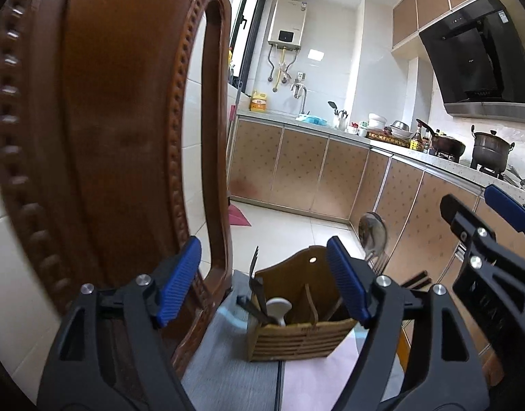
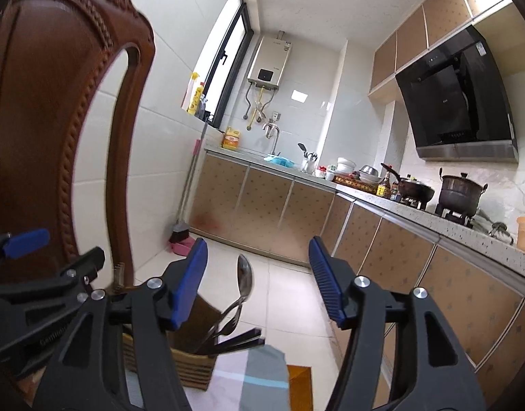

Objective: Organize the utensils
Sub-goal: 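Drop the spoon and ladle into the holder by opening both grippers, then grasp a black chopstick with the left gripper while the right gripper grasps another chopstick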

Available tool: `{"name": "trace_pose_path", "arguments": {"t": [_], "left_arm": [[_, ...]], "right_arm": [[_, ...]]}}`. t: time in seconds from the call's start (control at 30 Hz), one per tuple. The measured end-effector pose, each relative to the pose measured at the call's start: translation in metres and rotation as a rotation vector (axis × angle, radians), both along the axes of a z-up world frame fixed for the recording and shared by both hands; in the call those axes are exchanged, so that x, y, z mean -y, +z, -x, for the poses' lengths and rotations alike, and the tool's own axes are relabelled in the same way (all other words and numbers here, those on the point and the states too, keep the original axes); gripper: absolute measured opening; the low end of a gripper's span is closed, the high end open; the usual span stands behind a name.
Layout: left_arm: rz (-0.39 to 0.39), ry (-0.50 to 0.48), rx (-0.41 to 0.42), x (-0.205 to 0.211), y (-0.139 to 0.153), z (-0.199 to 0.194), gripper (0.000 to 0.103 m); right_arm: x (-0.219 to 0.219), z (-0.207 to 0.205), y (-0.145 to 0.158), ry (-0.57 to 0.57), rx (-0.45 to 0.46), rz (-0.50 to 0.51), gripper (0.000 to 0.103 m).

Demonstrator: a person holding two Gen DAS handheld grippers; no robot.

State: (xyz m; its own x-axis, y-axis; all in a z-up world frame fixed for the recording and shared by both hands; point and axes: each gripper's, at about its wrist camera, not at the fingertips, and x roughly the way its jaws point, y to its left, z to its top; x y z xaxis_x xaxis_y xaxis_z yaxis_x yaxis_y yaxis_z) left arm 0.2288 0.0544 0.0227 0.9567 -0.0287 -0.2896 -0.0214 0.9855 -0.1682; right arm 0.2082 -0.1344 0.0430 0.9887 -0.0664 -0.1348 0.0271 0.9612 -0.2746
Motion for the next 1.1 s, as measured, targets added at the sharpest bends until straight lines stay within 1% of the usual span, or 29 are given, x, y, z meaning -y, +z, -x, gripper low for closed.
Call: {"name": "trace_pose_path", "arguments": {"t": [0.1,0.2,0.33,0.37,0.43,0.5,0.53,0.6,0.63,0.67,0.7,0.73,0.77,0.8,0.87,0.97,1.03,1.07,1.1], "left_arm": [[-0.027,0.004,-0.005,0.001,0.001,0.019,0.079],[-0.046,0.009,-0.034,-0.001,-0.004,0.038,0.081],[-0.059,0.001,-0.11,-0.002,-0.019,0.053,0.082],[-0.066,-0.003,-0.135,-0.002,-0.025,0.056,0.082],[-0.082,-0.013,-0.201,0.0,-0.042,0.058,0.082],[-0.094,-0.028,-0.276,0.004,-0.058,0.055,0.082],[-0.104,-0.037,-0.322,0.007,-0.068,0.051,0.082],[-0.124,-0.064,-0.418,0.016,-0.093,0.043,0.082],[-0.133,-0.089,-0.467,0.021,-0.105,0.039,0.082],[-0.152,-0.114,-0.535,0.029,-0.122,0.032,0.082],[-0.159,-0.136,-0.587,0.035,-0.136,0.028,0.071],[-0.155,-0.151,-0.62,0.038,-0.147,0.026,0.048],[-0.145,-0.17,-0.663,0.041,-0.16,0.024,0.039],[-0.123,-0.198,-0.724,0.044,-0.174,0.02,0.036],[-0.099,-0.213,-0.777,0.048,-0.189,0.016,0.036],[-0.111,-0.225,-0.817,0.051,-0.2,0.014,0.037],[-0.124,-0.228,-0.815,0.052,-0.202,0.013,0.036],[-0.126,-0.231,-0.818,0.051,-0.201,0.014,0.032],[-0.116,-0.239,-0.821,0.05,-0.201,0.013,0.017]], "right_arm": [[-0.001,0.018,0.004,0.022,-0.011,-0.039,0.063],[-0.001,0.037,0.007,0.038,-0.024,-0.066,0.067],[0.012,0.062,0.009,0.034,-0.071,-0.126,0.068],[0.017,0.067,0.008,0.03,-0.084,-0.144,0.069],[0.032,0.079,0.0,0.012,-0.143,-0.196,0.074],[0.046,0.081,-0.017,-0.012,-0.235,-0.213,0.074],[0.05,0.079,-0.028,-0.029,-0.277,-0.201,0.074],[0.058,0.07,-0.058,-0.064,-0.403,-0.175,0.074],[0.063,0.062,-0.076,-0.083,-0.492,-0.173,0.074],[0.068,0.053,-0.098,-0.1,-0.599,-0.184,0.074],[0.072,0.048,-0.113,-0.11,-0.667,-0.203,0.074],[0.078,0.043,-0.133,-0.122,-0.753,-0.238,0.074],[0.083,0.039,-0.149,-0.13,-0.819,-0.271,0.074],[0.085,0.036,-0.162,-0.136,-0.859,-0.291,0.074],[0.086,0.032,-0.175,-0.15,-0.9,-0.294,0.074],[0.084,0.023,-0.192,-0.172,-0.954,-0.285,0.074],[0.082,0.016,-0.199,-0.182,-0.982,-0.286,0.074],[0.082,0.013,-0.204,-0.183,-0.996,-0.294,0.074],[0.082,0.01,-0.208,-0.183,-1.011,-0.301,0.066]]}}
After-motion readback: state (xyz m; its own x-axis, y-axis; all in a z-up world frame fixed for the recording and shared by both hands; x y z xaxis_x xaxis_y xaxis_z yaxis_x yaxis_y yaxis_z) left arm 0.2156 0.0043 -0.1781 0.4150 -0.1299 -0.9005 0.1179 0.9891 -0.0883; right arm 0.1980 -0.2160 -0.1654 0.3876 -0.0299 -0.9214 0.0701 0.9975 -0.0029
